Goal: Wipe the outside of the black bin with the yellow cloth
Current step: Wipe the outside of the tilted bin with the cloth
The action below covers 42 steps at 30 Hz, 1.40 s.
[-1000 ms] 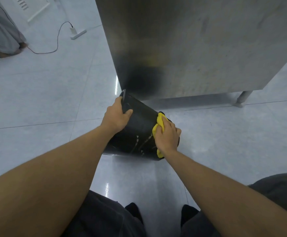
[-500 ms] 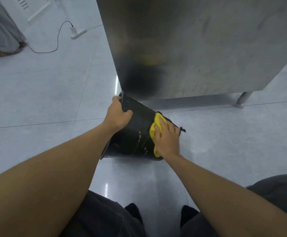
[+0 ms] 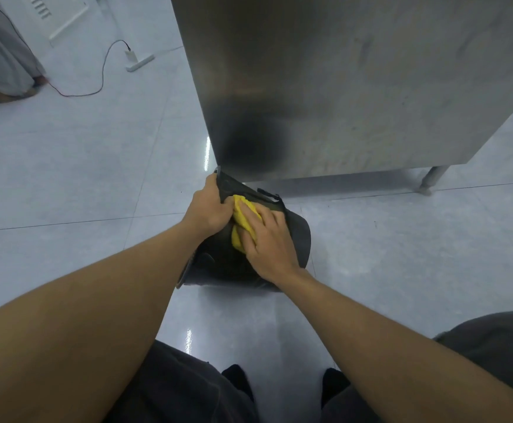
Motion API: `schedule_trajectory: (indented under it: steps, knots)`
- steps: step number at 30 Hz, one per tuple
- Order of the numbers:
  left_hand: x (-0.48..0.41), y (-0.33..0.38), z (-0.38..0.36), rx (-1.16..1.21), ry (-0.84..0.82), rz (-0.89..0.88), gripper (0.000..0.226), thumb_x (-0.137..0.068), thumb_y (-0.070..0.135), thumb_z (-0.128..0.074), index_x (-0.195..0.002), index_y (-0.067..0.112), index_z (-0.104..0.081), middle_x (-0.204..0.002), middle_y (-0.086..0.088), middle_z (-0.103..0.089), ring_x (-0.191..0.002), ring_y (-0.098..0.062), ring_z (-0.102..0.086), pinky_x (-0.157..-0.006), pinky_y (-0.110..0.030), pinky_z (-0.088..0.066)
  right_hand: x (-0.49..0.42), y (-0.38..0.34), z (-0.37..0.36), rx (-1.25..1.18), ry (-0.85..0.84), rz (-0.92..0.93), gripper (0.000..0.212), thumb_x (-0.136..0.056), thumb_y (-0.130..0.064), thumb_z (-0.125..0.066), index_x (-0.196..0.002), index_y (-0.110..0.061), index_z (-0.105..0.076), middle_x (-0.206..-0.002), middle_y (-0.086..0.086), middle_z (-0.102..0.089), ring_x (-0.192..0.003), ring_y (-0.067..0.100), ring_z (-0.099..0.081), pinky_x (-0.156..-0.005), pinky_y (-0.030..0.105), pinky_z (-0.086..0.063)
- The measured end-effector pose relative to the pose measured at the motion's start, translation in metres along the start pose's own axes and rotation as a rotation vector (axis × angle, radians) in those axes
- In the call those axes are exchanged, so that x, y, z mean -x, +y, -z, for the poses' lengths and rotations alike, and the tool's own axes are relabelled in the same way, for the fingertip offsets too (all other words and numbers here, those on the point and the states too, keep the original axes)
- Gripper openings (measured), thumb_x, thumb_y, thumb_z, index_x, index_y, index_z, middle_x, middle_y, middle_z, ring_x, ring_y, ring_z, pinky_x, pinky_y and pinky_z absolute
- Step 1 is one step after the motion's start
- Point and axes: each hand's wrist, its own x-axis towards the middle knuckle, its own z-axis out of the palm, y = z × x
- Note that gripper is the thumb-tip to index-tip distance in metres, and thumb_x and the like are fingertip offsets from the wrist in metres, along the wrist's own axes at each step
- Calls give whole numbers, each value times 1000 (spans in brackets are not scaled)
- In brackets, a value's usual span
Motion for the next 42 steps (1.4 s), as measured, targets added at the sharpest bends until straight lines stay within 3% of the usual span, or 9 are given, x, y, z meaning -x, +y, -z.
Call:
schedule_trajectory:
  steps: [2,8,16,19,22,26,32,35,42]
  knots:
    - [0,-3,2,1,5,15,53,-94,16,-59,-139,9,-32,-123,-13,-58,-107,-28,-59,-78,-28,-50,6,18,0,40,15,-151,49,-103,-40,-39,-152,-32,-35,-145,1,-48,-125,27,-40,-105,39,-36]
    - [1,-4,4,-72,-91,18,76,-95,25,-59,-155,25,-11,-150,-10,-42,-128,-39,-50,-100,-50,-49,9,38,5,30,39,-646,47,-105,-41,-34,-149,-28,-38,-147,6,-45,-129,33,-37,-101,43,-39]
    - [-1,0,-1,-21,-45,12,77,-96,24,-58,-155,20,-10,-151,-10,-41,-133,-34,-46,-106,-42,-41,0,-4,3,-72,1,-59,51,-100,-24,-49,-150,-29,-40,-142,-3,-49,-121,21,-40,-97,31,-38]
    - [1,-3,2,1,16,50,69,-94,19,-62,-147,12,-17,-135,-18,-53,-119,-36,-57,-93,-37,-48,2,12,-1,-34,-6,-112,49,-101,-28,-49,-149,-33,-41,-143,-1,-48,-124,25,-40,-101,36,-39]
    - [1,-6,2,-11,11,79,62,-91,15,-63,-138,10,-22,-120,-17,-58,-102,-33,-63,-79,-34,-53,7,34,-3,-11,31,-386,45,-102,-30,-47,-147,-31,-43,-143,6,-46,-125,30,-40,-100,41,-41]
    - [0,-9,4,-83,-17,76,73,-92,19,-61,-150,19,-17,-133,-13,-55,-103,-32,-62,-80,-36,-56,1,38,2,-16,21,-567,44,-102,-29,-47,-146,-26,-45,-144,6,-46,-130,32,-39,-99,39,-41]
    - [-1,-5,5,-16,-32,86,76,-93,16,-59,-154,19,-13,-141,-15,-48,-121,-36,-53,-95,-40,-50,-9,2,-3,-115,-6,-53,49,-96,-18,-57,-144,-24,-51,-138,-1,-58,-116,26,-50,-100,36,-44]
    - [1,-3,4,-1,-26,68,74,-94,15,-58,-153,16,-13,-139,-15,-50,-122,-34,-53,-92,-33,-46,-9,-2,-6,-124,-9,38,51,-96,-19,-57,-146,-25,-48,-139,-3,-56,-116,23,-48,-101,34,-45]
    - [3,-1,0,-55,-29,6,80,-92,25,-64,-155,19,-14,-146,-12,-47,-127,-36,-52,-103,-46,-47,-1,49,8,-85,8,-550,50,-103,-47,-36,-151,-34,-38,-149,-5,-50,-130,33,-38,-103,33,-30]
